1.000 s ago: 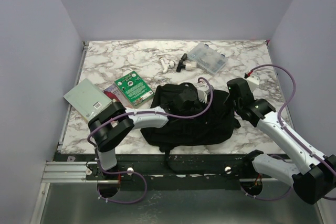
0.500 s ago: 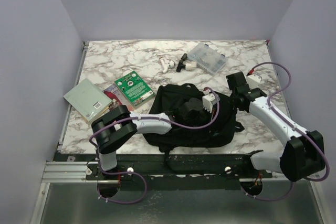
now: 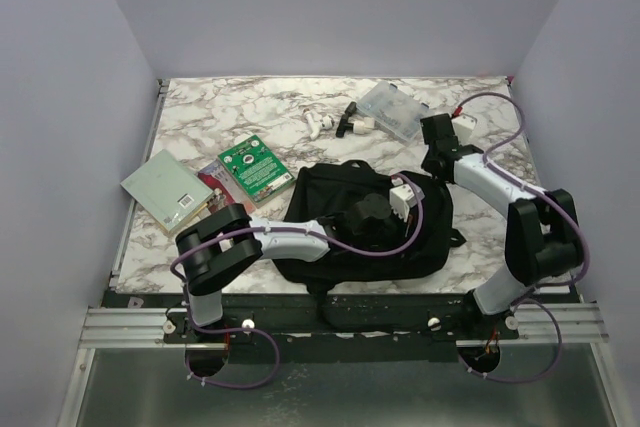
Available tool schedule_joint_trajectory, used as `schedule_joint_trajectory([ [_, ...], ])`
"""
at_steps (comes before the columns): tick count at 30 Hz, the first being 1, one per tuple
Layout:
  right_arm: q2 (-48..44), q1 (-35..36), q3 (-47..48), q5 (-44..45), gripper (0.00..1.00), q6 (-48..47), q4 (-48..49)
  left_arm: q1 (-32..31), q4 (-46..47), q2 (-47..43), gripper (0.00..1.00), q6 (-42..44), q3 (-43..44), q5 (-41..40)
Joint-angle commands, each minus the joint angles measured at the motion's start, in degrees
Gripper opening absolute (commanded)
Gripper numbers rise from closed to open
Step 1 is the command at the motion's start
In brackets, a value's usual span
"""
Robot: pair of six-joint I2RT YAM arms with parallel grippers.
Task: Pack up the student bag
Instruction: Unzip the student bag at the center of the board.
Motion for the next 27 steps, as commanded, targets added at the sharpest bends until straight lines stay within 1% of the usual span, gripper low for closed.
schedule_joint_trajectory([
  [1,6.5,-0.9,6.4,-6.1,0.01,-2.8,13.0,-3.6,-1.6,0.4,0.0,1.2,0.3,5.8],
  [3,8.4,-0.9,6.4,-9.2,0.0,-4.2,15.5,-3.8,-1.6,0.3,0.0,1.7,0.5,5.9],
  [5,9.8,-0.9,7.1,-9.8,0.0,-4.8,15.6,-4.0,-1.6,0.3,0.0,2.0,0.7,6.0],
  [7,9.5,-0.9,5.8,-11.5,0.01,-5.8,19.4,-4.2,-1.5,0.0,0.0,2.1,0.5,5.6],
  [8,9.7,-0.9,5.6,-14.3,0.01,-7.3,20.8,-4.3,-1.5,0.0,0.0,2.2,0.5,5.6],
  [10,12.0,-1.0,8.3,-18.9,0.01,-8.4,20.5,-4.4,-1.5,0.8,0.0,2.4,1.5,6.5],
  [12,13.5,-0.9,8.6,-24.6,0.01,-9.0,24.6,-4.4,-1.5,1.4,0.0,2.4,2.3,7.6],
  [13,14.3,-0.6,9.4,-25.9,0.0,-9.4,25.3,-4.6,-1.5,1.5,0.0,2.5,2.4,7.8],
  [16,18.5,0.3,14.3,-28.2,0.01,-8.7,21.8,-4.7,-1.5,1.9,0.0,2.8,2.9,8.4],
  [20,22.3,0.3,17.0,-29.8,0.01,-8.8,21.6,-4.9,-1.5,1.9,0.0,2.9,2.8,8.4],
  [22,24.3,0.6,19.5,-33.7,0.01,-9.5,19.2,-4.8,-1.5,2.1,0.0,2.9,2.9,8.6],
  [24,25.7,1.0,20.7,-36.6,0.01,-9.9,19.8,-4.9,-1.5,2.4,0.0,2.9,3.2,8.8],
  [27,27.9,1.6,23.2,-41.6,0.01,-11.9,17.3,-4.9,-1.5,2.7,0.0,2.9,3.6,9.2],
])
